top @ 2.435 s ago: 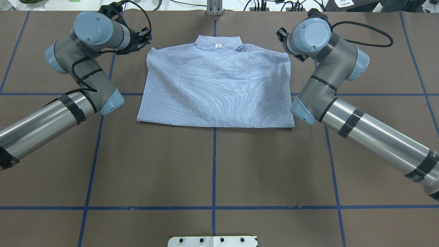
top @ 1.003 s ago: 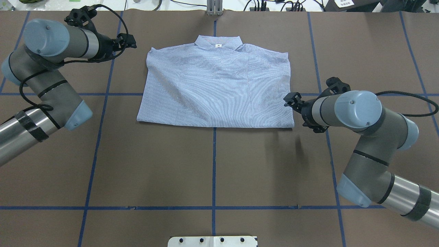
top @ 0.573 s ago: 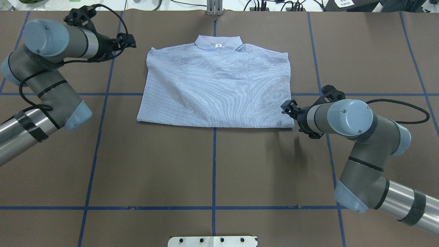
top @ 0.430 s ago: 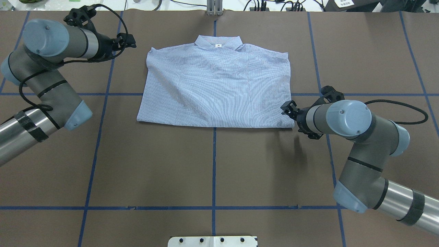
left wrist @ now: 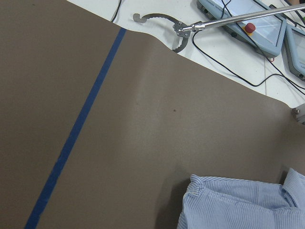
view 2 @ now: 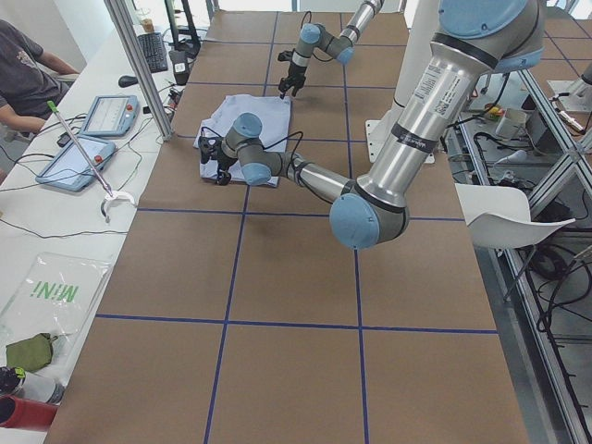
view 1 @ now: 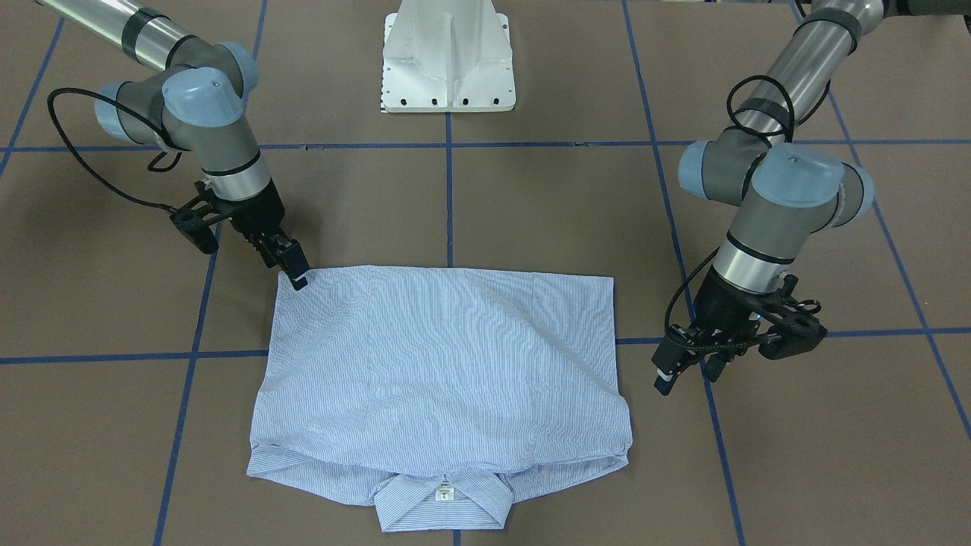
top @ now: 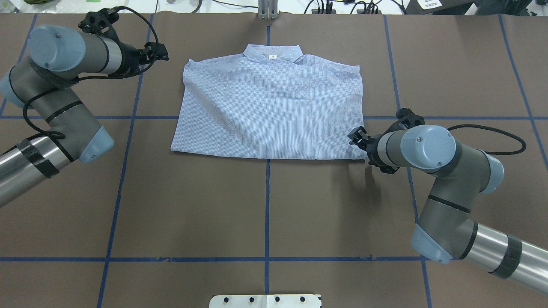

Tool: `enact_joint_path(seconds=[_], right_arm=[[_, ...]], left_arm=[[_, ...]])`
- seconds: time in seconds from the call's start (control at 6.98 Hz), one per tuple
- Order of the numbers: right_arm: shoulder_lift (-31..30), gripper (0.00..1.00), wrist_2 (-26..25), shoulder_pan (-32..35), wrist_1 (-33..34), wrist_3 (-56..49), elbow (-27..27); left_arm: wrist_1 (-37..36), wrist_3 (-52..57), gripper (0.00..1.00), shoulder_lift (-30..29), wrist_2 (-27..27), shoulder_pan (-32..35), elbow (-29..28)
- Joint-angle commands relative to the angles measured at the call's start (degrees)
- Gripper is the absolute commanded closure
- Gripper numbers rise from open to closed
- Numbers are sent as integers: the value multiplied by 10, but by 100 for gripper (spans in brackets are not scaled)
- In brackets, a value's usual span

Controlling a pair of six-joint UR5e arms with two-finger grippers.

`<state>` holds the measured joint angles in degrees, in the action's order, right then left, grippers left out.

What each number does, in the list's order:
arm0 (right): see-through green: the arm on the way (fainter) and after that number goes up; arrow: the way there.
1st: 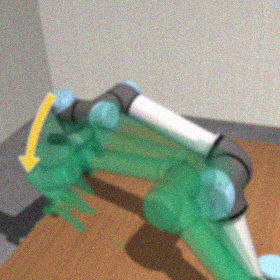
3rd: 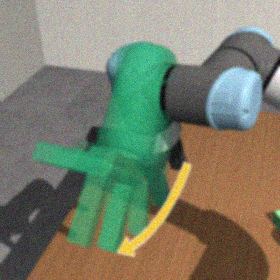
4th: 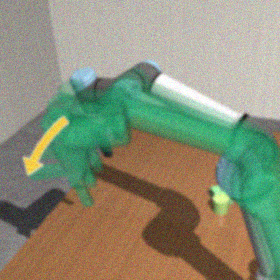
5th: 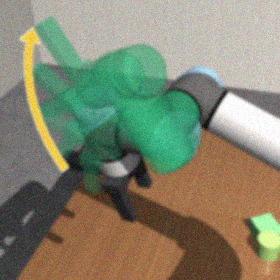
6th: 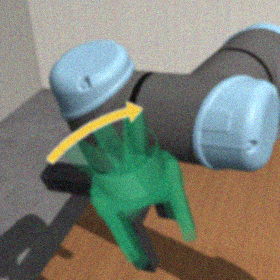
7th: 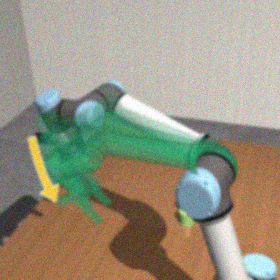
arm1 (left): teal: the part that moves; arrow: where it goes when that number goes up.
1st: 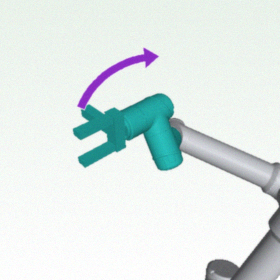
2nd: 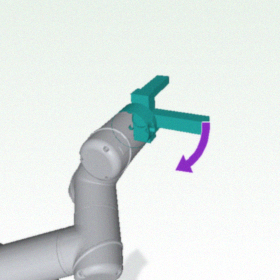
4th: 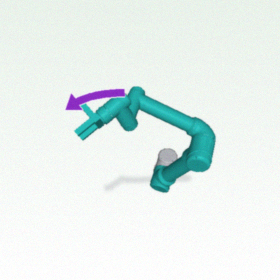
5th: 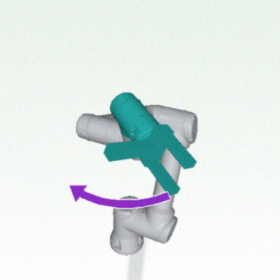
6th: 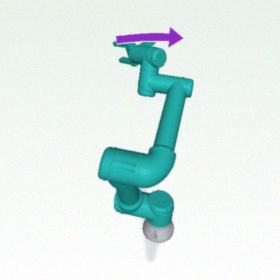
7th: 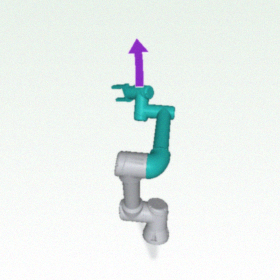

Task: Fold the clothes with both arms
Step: 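Lower the right gripper to the folded shirt's corner nearest it and grasp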

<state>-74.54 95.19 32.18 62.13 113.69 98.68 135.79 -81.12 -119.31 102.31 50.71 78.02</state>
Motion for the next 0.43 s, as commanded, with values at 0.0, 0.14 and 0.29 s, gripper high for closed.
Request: enact_joint_path(seconds=[0.0,0.14,0.29], right_arm=[[4,38,0,1,0,0,-7],[4,56,0,1,0,1,-8],[4,100,0,2,0,7,-8]], left_arm=[[0,0,1,1,0,0,0],[0,0,1,1,-2,0,0],[0,0,1,1,-8,0,0]])
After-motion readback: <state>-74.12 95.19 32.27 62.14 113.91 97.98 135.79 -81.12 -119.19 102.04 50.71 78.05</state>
